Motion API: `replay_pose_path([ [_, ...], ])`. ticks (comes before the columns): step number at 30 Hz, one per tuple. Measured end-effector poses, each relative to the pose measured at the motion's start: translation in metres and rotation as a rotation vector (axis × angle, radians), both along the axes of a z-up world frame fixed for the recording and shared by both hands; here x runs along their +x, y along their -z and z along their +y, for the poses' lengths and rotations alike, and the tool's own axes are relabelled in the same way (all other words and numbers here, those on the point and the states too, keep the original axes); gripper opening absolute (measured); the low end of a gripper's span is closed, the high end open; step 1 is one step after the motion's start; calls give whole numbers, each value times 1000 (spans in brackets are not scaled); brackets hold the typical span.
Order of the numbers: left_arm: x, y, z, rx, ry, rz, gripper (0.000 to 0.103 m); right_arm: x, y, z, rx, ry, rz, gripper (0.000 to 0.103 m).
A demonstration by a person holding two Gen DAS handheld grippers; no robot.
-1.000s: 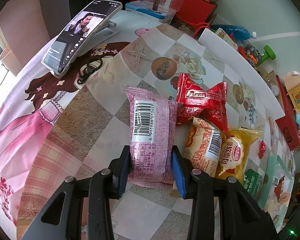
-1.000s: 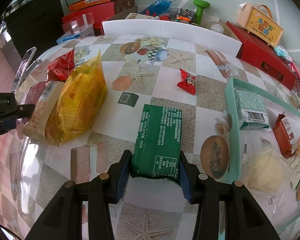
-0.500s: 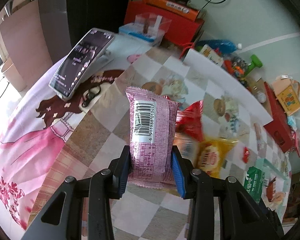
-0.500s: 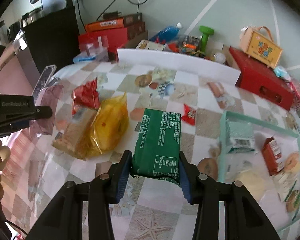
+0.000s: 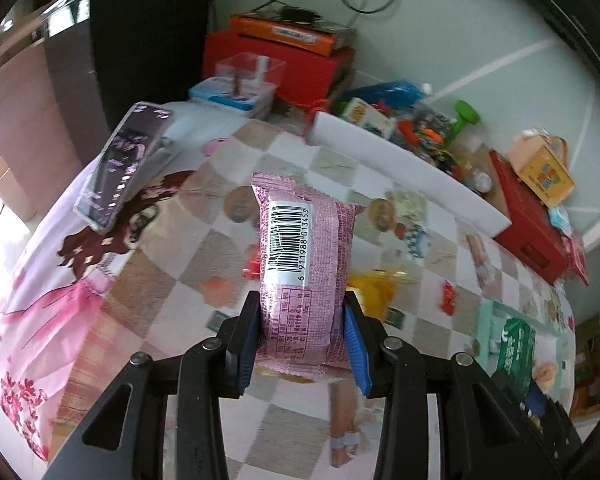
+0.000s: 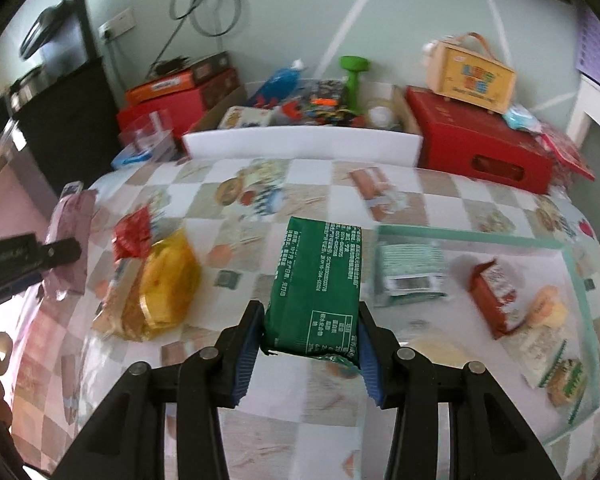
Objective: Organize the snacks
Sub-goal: 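Carry pink pack with left tool while right tool carries green biscuit pack to tray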
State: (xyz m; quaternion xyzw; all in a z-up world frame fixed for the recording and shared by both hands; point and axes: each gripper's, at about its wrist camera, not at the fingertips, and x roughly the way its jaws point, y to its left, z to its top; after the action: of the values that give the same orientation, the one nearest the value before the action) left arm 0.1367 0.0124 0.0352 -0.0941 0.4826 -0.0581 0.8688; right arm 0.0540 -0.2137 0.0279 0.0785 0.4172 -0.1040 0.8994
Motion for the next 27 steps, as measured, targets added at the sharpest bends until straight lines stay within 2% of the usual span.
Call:
replay_pose_path([
  [6, -10, -13, -42, -4, 108, -30, 41, -18, -13, -51, 8, 130, -22, 47],
  [10, -20, -20, -71, -34, 199, -38, 41, -34, -21, -87, 11, 225, -37, 47],
  [19, -51, -24, -154, -15, 420, -62, 41, -72, -28, -149, 32, 386, -59, 47],
  [27, -86, -7, -222, 66, 574, -74, 41, -89, -19, -185, 83, 471, -49, 48],
])
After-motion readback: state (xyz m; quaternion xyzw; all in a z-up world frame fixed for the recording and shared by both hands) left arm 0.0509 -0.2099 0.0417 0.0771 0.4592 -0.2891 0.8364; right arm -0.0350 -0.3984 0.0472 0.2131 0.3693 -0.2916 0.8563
